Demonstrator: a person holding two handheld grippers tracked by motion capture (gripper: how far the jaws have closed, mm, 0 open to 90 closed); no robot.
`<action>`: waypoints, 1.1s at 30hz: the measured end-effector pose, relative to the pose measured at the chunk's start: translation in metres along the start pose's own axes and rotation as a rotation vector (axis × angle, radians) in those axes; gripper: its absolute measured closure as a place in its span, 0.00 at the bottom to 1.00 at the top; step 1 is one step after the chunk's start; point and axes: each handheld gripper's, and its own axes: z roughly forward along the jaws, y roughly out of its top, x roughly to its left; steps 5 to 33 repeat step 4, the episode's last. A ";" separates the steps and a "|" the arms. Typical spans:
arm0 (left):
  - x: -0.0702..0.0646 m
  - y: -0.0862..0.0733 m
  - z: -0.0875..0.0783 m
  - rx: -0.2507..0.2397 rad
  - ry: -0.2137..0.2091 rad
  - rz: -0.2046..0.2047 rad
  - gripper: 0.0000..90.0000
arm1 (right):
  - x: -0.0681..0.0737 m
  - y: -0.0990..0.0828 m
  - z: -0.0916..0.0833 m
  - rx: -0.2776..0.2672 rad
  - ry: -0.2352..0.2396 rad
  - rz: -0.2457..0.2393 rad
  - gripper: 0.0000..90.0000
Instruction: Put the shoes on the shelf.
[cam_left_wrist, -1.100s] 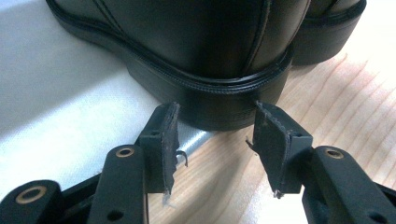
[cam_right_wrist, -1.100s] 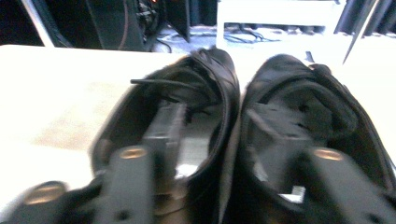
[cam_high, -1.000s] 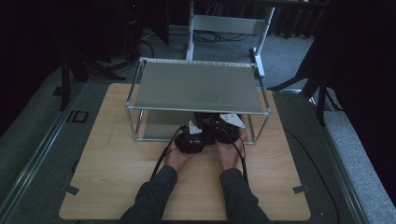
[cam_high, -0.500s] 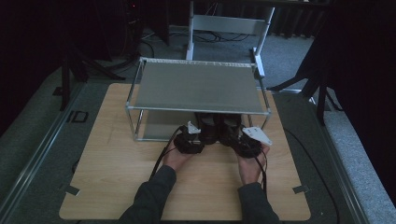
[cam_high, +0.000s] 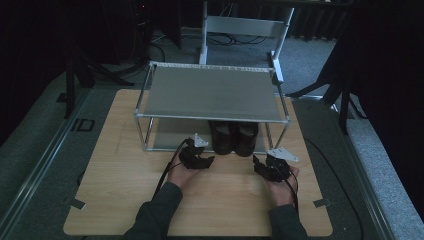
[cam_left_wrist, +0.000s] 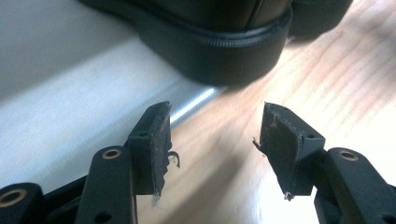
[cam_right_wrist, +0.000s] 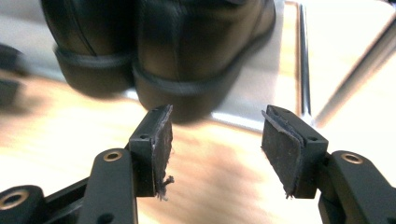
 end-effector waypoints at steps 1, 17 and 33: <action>0.001 -0.002 -0.003 0.002 0.002 0.001 0.49 | -0.002 -0.002 0.000 0.013 0.004 0.001 0.47; 0.003 -0.010 -0.010 0.002 0.011 -0.002 0.49 | -0.006 -0.006 0.000 0.035 0.012 0.005 0.46; 0.003 -0.010 -0.010 0.002 0.011 -0.002 0.49 | -0.006 -0.006 0.000 0.035 0.012 0.005 0.46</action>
